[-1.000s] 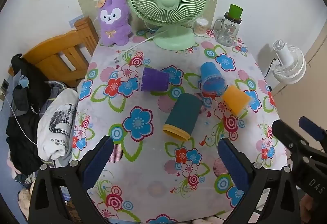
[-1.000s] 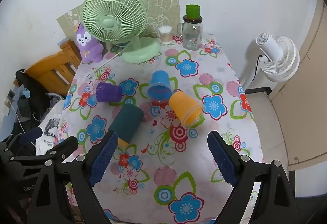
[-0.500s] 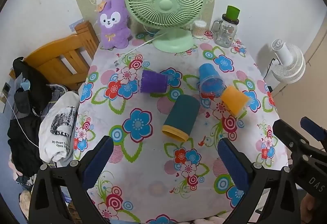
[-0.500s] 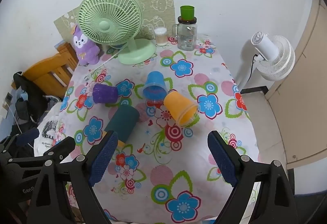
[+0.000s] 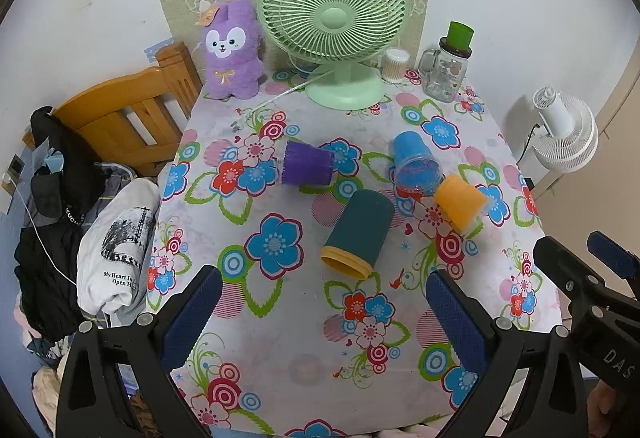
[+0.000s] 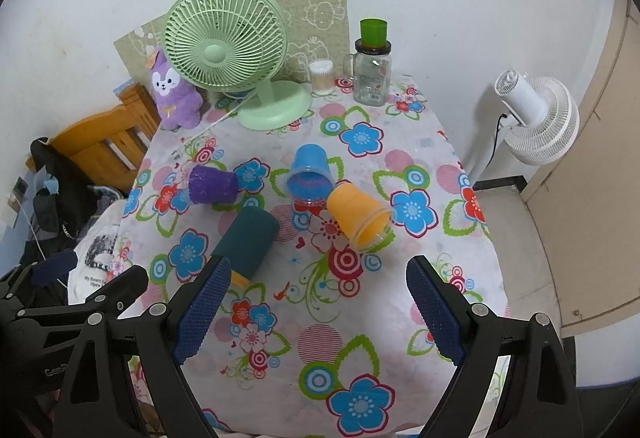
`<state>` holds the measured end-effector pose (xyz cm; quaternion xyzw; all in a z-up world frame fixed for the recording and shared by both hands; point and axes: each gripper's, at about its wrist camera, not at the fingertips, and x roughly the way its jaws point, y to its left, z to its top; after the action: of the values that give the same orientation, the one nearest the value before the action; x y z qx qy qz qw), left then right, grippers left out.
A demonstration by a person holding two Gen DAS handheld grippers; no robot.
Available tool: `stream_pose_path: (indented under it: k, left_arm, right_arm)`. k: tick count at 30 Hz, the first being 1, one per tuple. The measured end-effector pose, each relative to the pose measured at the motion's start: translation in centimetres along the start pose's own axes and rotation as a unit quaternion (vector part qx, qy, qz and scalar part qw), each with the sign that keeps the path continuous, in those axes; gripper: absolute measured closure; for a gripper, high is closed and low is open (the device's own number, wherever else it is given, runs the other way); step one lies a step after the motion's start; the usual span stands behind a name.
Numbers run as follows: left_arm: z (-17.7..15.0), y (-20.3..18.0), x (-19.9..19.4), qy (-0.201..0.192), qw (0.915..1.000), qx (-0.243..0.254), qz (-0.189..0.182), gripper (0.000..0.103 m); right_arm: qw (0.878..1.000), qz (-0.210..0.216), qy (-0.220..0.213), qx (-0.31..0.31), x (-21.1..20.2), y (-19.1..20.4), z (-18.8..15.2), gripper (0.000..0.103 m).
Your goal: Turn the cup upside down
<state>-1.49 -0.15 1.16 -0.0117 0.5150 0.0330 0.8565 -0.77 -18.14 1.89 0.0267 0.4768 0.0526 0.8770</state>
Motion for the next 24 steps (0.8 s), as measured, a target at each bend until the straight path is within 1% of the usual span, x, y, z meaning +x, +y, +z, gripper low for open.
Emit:
stream_pose_path:
  k: [9, 24]
  left_arm:
    - [-0.04, 0.05, -0.06, -0.001, 1.0000, 0.002, -0.002, 0.000]
    - [-0.06, -0.30, 0.20, 0.003, 1.0000, 0.003, -0.003, 0.000]
  right_arm:
    - [1.000, -0.004, -0.004, -0.001, -0.24, 0.29, -0.22, 0.012]
    - [1.000, -0.011, 0.002, 0.003, -0.04, 0.56, -0.02, 0.012]
